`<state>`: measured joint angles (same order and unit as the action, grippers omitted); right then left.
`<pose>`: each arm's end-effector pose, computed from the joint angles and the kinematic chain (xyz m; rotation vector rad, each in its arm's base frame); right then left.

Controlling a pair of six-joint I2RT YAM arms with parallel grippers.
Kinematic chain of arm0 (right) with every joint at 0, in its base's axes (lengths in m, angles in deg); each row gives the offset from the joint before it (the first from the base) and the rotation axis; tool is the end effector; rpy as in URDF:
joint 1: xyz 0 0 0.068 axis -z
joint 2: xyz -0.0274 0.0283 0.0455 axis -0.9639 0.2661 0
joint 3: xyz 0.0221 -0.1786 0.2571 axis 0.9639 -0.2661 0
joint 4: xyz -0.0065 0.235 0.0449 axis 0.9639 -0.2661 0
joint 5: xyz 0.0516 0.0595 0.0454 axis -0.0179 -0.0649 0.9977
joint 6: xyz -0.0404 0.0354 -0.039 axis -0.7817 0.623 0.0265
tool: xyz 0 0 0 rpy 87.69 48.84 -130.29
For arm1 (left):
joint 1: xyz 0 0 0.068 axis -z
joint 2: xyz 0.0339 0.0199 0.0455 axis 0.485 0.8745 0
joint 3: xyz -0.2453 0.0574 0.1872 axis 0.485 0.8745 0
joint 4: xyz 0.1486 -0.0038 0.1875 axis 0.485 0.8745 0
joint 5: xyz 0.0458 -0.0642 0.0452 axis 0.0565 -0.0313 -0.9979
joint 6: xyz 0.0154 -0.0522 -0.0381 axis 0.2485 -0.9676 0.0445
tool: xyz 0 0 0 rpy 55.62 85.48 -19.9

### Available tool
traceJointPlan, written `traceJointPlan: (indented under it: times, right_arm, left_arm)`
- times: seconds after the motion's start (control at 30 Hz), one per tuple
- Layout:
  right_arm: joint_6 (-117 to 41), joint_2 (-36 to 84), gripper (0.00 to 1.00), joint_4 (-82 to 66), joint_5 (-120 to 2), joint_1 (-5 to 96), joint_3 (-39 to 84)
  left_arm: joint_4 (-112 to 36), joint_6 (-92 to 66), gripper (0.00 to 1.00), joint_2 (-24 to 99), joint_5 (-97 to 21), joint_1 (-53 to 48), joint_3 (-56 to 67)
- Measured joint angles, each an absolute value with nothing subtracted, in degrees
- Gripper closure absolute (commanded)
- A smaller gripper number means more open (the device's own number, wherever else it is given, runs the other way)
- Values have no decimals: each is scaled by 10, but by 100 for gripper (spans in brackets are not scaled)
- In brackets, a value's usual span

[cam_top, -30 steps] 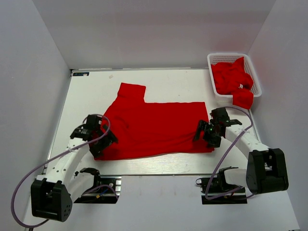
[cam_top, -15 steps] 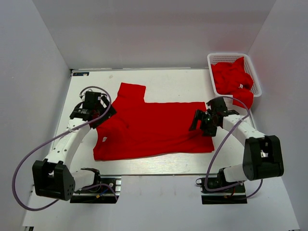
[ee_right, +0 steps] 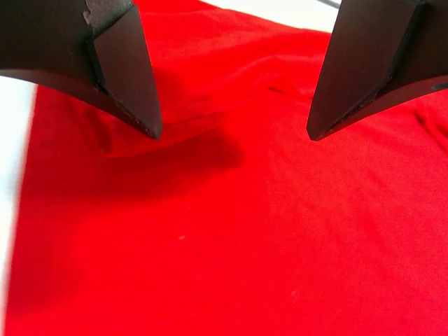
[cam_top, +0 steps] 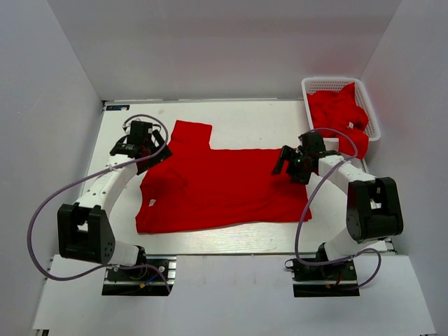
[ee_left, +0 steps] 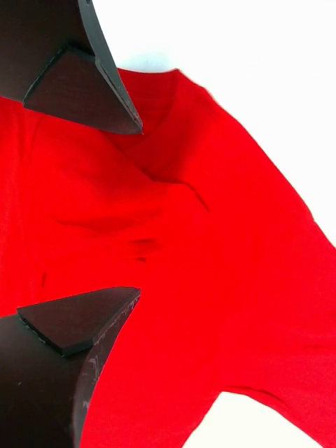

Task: Fold and stack the t-shirts
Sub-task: Grap the side of the flattened tshirt furthest away from the robot with both arms

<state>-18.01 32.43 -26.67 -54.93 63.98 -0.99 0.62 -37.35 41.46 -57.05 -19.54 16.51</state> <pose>0.2925 0.0657 0.2291 0.2826 2.5879 0.5094 0.2614 -0.0340 0.2991 -0.6526 2.4213 -0.0959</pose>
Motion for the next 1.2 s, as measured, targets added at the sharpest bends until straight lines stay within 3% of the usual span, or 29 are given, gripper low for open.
traceJointPlan:
  times: [0.27,0.43,0.73,1.1,1.17,1.2]
  right_arm:
    - [-171,357,10,-290,-637,640,48]
    - [-180,381,10,-302,-697,640,145]
    - [-199,417,10,-304,-711,640,208]
    - [-216,436,10,-308,-708,640,209]
    - [-217,436,10,-307,-708,640,209]
    - [-218,436,10,-308,-708,640,209]
  left_arm:
    - [-27,-310,0,536,-578,-199,58]
    - [-51,-236,0,707,-564,-200,-111]
    - [-67,-113,0,992,-500,-201,-384]
    - [-126,-66,0,1055,-498,-201,-425]
    - [-132,-63,5,1057,-503,-201,-425]
    - [-136,-60,13,1058,-505,-201,-425]
